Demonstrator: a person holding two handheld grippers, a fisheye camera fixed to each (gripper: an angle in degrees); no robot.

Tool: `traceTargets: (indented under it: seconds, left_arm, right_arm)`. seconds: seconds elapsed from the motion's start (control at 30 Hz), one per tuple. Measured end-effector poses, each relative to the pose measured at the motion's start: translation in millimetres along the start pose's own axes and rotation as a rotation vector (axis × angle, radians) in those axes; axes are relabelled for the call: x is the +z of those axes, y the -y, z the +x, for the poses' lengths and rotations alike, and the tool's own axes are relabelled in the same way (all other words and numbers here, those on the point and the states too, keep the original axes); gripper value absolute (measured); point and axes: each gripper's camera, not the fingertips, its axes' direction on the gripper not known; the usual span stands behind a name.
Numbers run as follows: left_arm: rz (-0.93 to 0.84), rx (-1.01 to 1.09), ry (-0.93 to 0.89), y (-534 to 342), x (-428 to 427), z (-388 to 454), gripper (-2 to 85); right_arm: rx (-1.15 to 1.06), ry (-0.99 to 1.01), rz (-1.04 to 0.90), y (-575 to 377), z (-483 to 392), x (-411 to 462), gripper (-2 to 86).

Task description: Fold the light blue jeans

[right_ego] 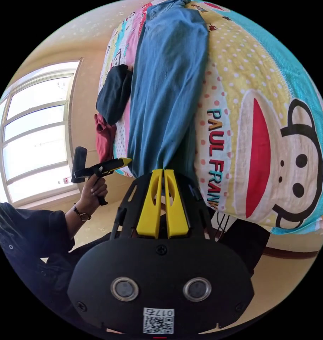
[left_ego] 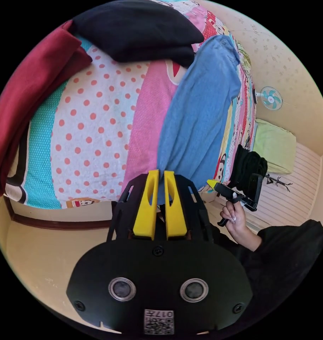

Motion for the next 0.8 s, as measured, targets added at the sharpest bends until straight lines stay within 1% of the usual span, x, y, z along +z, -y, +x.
traceTargets:
  seconds: [0.07,0.17,0.23,0.3,0.37,0.4,0.47,0.57,0.63,0.7,0.73,0.77,0.8]
  left_arm:
    - [-0.013,0.035,-0.119,-9.4,-15.5,0.7,1.5]
    - [0.066,-0.007,-0.189,-32.1,-38.4,-7.1,-0.1]
    - [0.080,-0.035,-0.185,-37.8,-43.8,-12.7,-0.3]
    - [0.067,-0.052,-0.170,-36.0,-42.1,-16.9,-0.2]
    - [0.023,-0.057,-0.136,-25.3,-37.9,-16.1,0.8]
    - [0.008,-0.050,-0.114,-22.0,-37.8,-14.5,2.8]
    - [-0.007,-0.003,-0.042,-9.7,-43.5,-5.7,9.8]
    - [0.041,0.100,-0.076,10.4,-55.2,7.4,12.4]
    - [0.050,0.121,-0.114,27.9,-56.5,10.6,12.9]
    - [0.047,0.115,-0.145,43.4,-50.5,10.7,13.2]
    - [0.016,0.113,-0.136,51.0,-39.5,10.0,12.7]
    - [-0.006,0.109,-0.123,53.6,-28.6,8.7,8.8]
    - [-0.014,0.096,-0.134,53.4,-24.6,7.5,6.8]
  right_arm:
    - [0.009,0.005,-0.002,-8.3,-2.4,-14.3,1.1]
    - [0.001,-0.037,0.023,-21.0,-5.6,-34.6,1.0]
    - [-0.016,-0.104,-0.005,-21.3,-4.2,-34.5,1.2]
    - [-0.046,-0.185,-0.075,-14.3,3.6,-22.8,1.8]
    - [-0.039,-0.164,-0.089,-8.1,11.3,-20.7,2.7]
    - [-0.039,-0.150,-0.065,-5.6,14.6,-25.5,3.6]
    - [-0.042,-0.160,-0.018,-2.9,18.2,-35.3,6.1]
    - [-0.054,-0.131,0.022,5.2,27.1,-42.0,10.2]
    - [-0.062,-0.092,0.033,8.1,33.4,-36.3,11.1]
    - [-0.046,-0.075,-0.020,7.0,42.3,-10.7,10.9]
    - [-0.039,-0.067,-0.034,5.9,43.8,-4.3,10.2]
    - [-0.021,-0.067,-0.031,3.1,44.7,1.2,9.0]
    - [-0.001,-0.079,-0.044,1.7,45.2,0.0,6.4]
